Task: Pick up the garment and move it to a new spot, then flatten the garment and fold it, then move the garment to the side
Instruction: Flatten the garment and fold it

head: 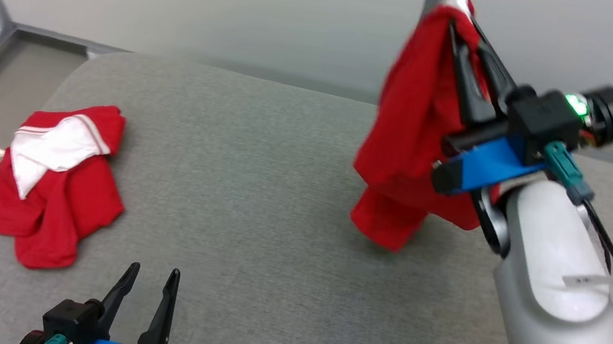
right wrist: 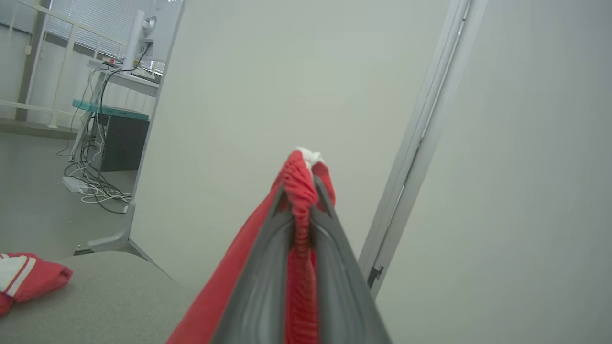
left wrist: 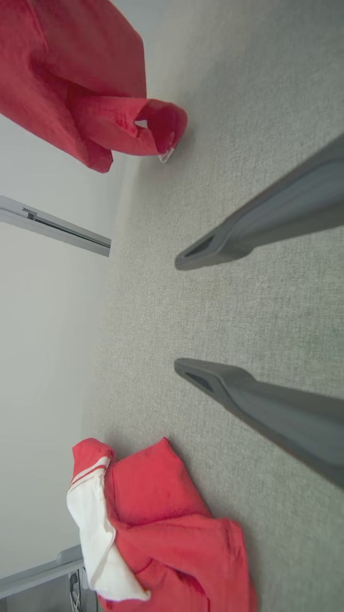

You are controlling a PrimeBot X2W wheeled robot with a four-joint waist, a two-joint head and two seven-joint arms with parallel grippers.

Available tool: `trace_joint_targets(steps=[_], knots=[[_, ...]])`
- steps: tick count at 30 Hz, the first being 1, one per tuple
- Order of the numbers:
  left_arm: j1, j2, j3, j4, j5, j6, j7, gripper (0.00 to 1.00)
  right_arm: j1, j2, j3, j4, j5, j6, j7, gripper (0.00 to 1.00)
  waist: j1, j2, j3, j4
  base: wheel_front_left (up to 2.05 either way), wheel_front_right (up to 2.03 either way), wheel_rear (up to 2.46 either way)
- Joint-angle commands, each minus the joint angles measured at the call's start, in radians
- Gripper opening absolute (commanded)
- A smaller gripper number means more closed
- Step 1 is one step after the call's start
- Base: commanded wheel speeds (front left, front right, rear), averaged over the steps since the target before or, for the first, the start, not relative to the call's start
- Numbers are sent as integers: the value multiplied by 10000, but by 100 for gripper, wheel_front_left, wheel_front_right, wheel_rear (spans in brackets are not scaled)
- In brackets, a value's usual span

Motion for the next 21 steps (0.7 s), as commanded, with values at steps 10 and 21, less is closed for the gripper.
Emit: trace_joint_targets(steps=[10, 21], knots=[[104, -70, 242, 134, 106, 14, -26, 100, -151, -63, 1463, -538, -218, -2, -9, 0, 2, 1, 108, 133, 0, 0, 0], [3, 371, 280, -253, 8, 14, -26, 100, 3053, -112, -1439, 467, -2214, -1, -12, 100, 2, 1, 485, -1236, 0, 0, 0]])
